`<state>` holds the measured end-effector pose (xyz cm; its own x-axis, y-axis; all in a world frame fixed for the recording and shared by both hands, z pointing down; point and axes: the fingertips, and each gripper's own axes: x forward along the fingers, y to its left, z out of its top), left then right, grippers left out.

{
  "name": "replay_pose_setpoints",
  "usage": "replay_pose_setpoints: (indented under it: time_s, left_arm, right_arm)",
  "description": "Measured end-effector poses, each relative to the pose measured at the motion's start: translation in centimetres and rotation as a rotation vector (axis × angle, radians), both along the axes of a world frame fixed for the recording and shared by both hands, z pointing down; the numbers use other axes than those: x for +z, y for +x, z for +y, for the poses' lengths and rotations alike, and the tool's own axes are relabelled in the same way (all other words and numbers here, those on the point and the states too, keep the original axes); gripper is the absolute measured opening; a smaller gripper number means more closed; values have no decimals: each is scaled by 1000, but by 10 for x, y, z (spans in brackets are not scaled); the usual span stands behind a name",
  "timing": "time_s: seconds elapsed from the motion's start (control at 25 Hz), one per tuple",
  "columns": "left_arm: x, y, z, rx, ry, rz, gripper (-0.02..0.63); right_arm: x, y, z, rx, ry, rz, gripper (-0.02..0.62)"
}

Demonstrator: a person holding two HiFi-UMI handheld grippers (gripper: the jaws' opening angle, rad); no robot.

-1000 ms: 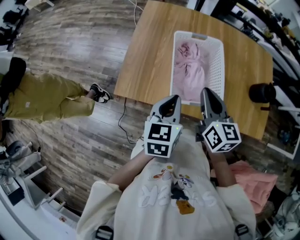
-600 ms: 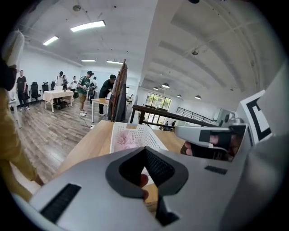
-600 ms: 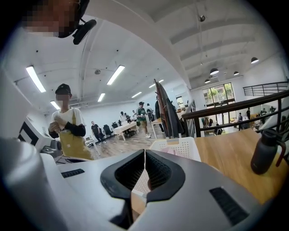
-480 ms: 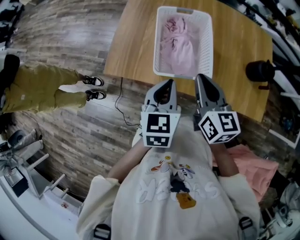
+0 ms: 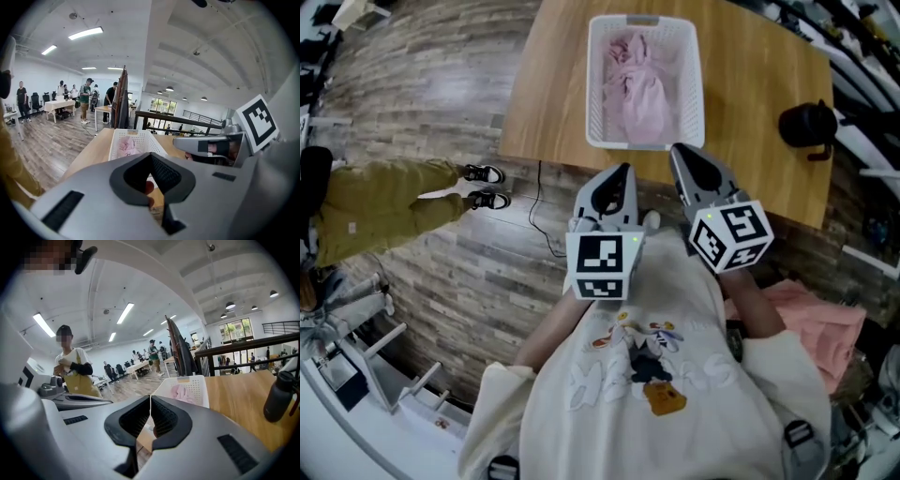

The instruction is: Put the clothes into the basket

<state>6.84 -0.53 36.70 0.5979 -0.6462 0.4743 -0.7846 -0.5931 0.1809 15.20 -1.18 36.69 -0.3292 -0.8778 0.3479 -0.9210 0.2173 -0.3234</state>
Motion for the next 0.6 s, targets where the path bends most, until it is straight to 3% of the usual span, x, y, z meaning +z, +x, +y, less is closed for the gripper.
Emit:
replay_pose_setpoints:
  time_s: [0.2, 0.6]
  left_arm:
    - [-9, 6, -5, -10, 34, 10, 0]
    - [-13, 20, 1, 25, 7, 22, 0]
  right_arm:
    - [-5, -3, 3, -207, -27, 56, 23]
    - [-23, -5, 13, -218, 0, 52, 23]
